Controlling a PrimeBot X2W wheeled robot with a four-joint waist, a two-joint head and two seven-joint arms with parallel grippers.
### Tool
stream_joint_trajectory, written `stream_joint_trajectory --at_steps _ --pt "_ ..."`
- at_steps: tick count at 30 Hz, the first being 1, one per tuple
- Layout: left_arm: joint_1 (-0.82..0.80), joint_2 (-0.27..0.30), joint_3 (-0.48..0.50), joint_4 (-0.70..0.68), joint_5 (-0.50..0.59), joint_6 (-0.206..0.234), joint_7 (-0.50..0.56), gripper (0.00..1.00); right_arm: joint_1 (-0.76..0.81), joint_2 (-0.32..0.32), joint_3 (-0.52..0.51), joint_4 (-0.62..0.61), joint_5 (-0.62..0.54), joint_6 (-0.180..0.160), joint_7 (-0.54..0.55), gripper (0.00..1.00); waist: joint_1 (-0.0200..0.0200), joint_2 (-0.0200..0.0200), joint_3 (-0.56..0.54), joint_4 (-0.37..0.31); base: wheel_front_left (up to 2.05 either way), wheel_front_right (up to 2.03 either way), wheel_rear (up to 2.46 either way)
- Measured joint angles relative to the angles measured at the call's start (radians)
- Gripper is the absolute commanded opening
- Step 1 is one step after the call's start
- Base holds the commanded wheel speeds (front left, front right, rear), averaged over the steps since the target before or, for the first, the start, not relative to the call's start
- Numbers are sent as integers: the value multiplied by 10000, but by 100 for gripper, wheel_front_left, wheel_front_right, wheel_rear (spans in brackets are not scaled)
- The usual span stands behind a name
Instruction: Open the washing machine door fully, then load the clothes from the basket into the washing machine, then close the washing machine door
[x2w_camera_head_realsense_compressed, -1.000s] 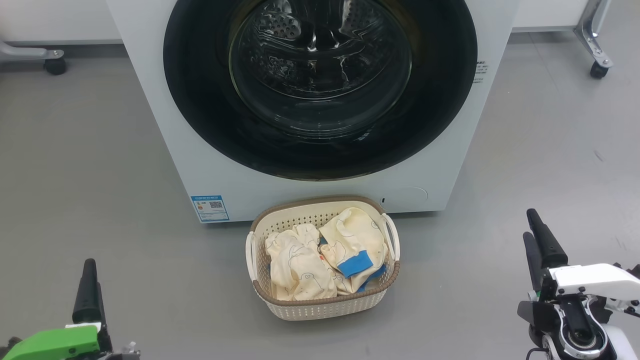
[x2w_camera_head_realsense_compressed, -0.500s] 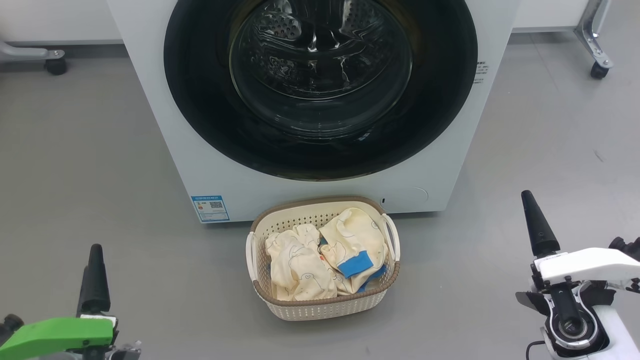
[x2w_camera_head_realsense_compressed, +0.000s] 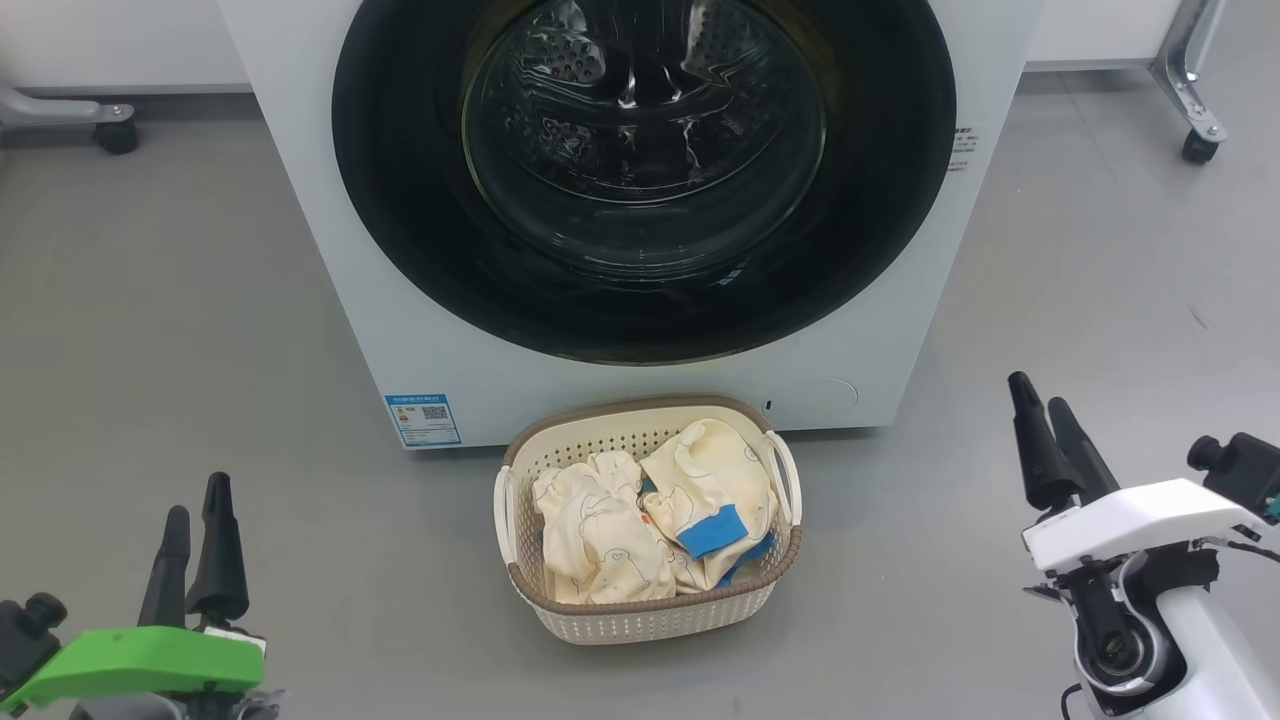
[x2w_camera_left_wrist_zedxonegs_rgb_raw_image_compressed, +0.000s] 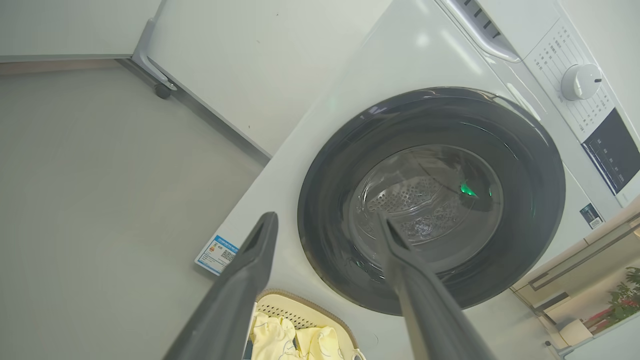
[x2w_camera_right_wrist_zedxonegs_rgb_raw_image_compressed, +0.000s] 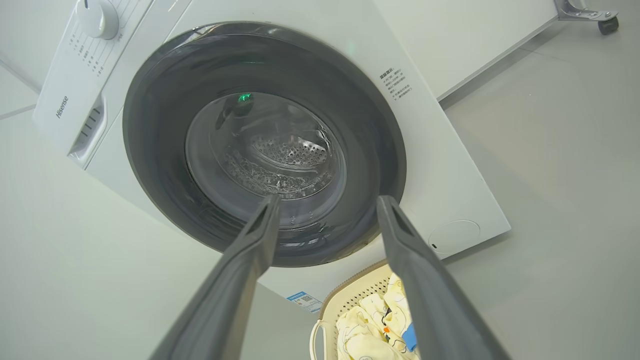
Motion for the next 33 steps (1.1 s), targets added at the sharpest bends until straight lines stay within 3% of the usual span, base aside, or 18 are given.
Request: stream_joint_trajectory --at_steps 8,16,33 --pt "-14 159 -128 -117 1572 -71 -305 100 -221 -196 621 203 -1252 61 -288 100 0 0 -31 10 0 0 0" --pt "-33 282 -387 -121 3091 -79 -579 100 -473 -401 1198 506 -2449 -98 -587 100 0 0 -41 19 0 0 0" --pt "-34 215 -616 67 4790 -79 -1191 100 -987 -658 2184 1103 -4337 -217 -1150 100 0 0 -74 18 0 0 0"
